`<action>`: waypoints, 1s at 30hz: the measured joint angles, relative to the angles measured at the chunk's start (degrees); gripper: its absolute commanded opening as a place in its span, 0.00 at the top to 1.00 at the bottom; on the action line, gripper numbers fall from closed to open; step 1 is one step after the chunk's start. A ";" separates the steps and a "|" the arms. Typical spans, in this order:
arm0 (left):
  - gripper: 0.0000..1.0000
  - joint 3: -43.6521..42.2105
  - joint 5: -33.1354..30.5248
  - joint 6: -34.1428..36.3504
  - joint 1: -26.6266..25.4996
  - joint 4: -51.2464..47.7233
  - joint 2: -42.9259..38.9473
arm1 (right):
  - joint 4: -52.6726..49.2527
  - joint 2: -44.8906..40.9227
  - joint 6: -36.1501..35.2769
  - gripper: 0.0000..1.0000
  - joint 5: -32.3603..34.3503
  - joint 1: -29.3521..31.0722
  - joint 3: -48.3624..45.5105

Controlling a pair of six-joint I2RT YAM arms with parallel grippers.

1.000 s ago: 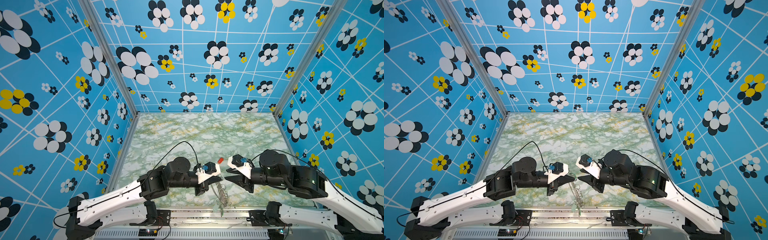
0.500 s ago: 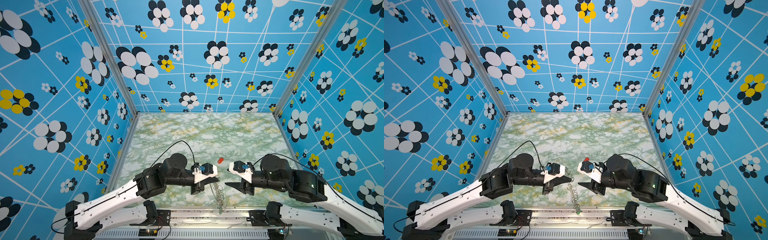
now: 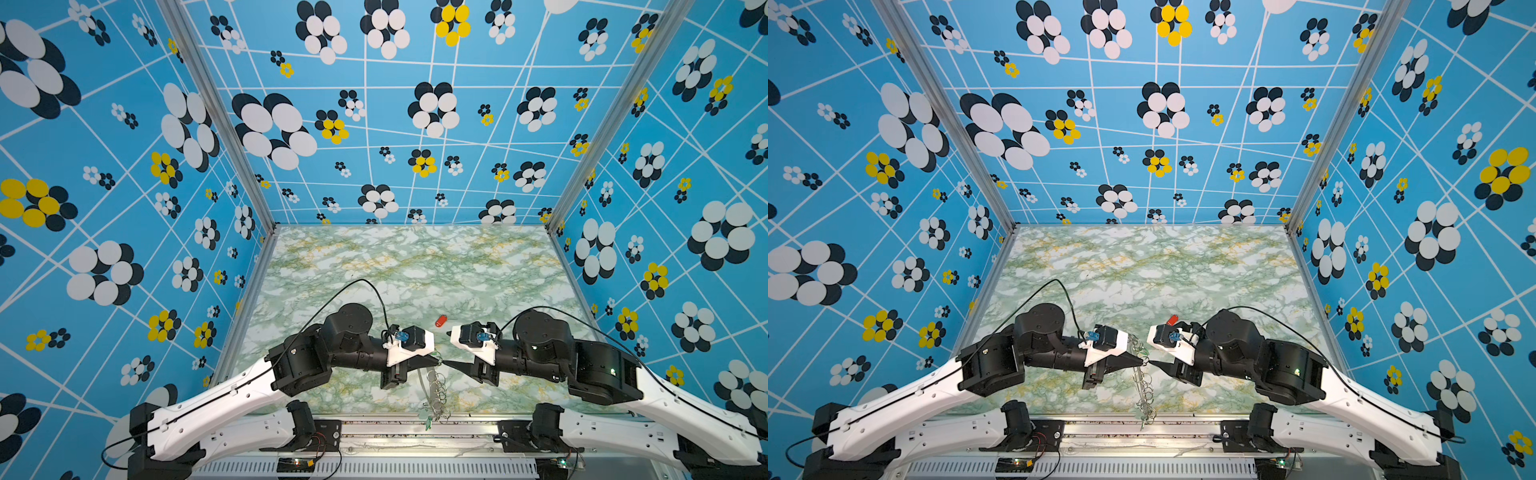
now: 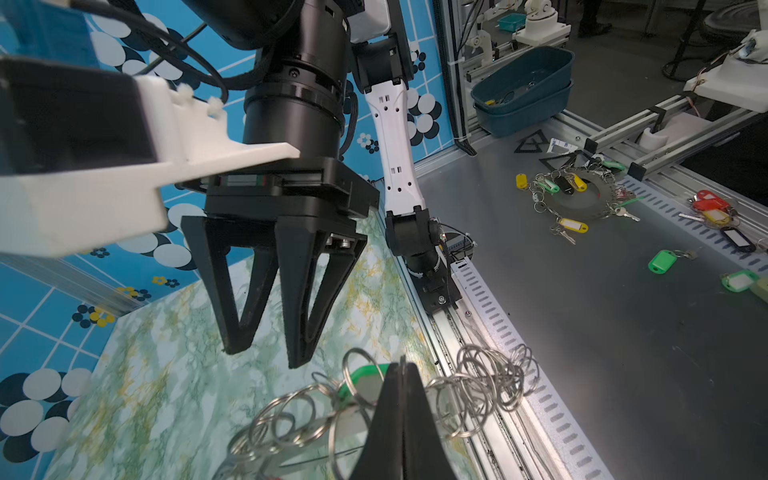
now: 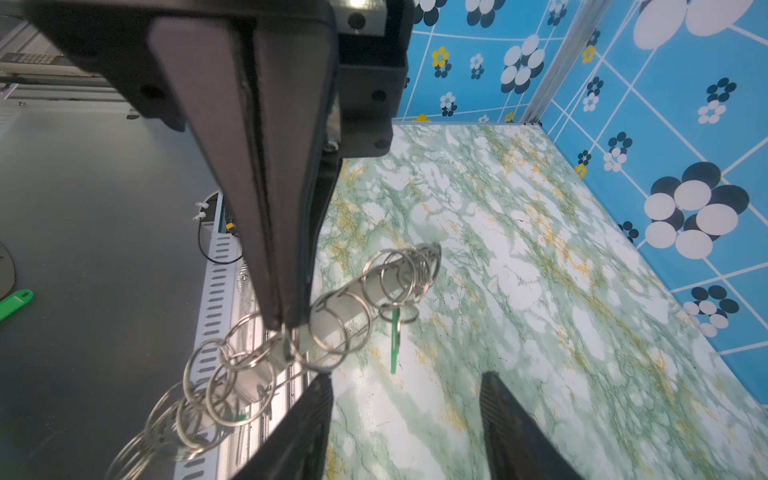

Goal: Put the keys on the keyring

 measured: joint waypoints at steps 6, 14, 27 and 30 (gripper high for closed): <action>1.00 0.00 0.33 -0.02 0.00 0.33 0.00 | 1.46 0.48 0.74 0.40 -0.37 0.00 -0.02; 1.00 0.00 1.11 -0.07 0.00 0.74 0.26 | 3.19 1.40 4.52 0.41 -1.01 0.00 0.02; 1.00 0.00 1.97 -0.04 0.00 -1.81 0.35 | 2.49 2.71 10.56 0.41 -2.32 -1.07 1.92; 1.00 0.09 1.27 0.52 0.00 -4.09 0.33 | 2.21 1.84 10.73 0.40 -3.67 -1.09 1.92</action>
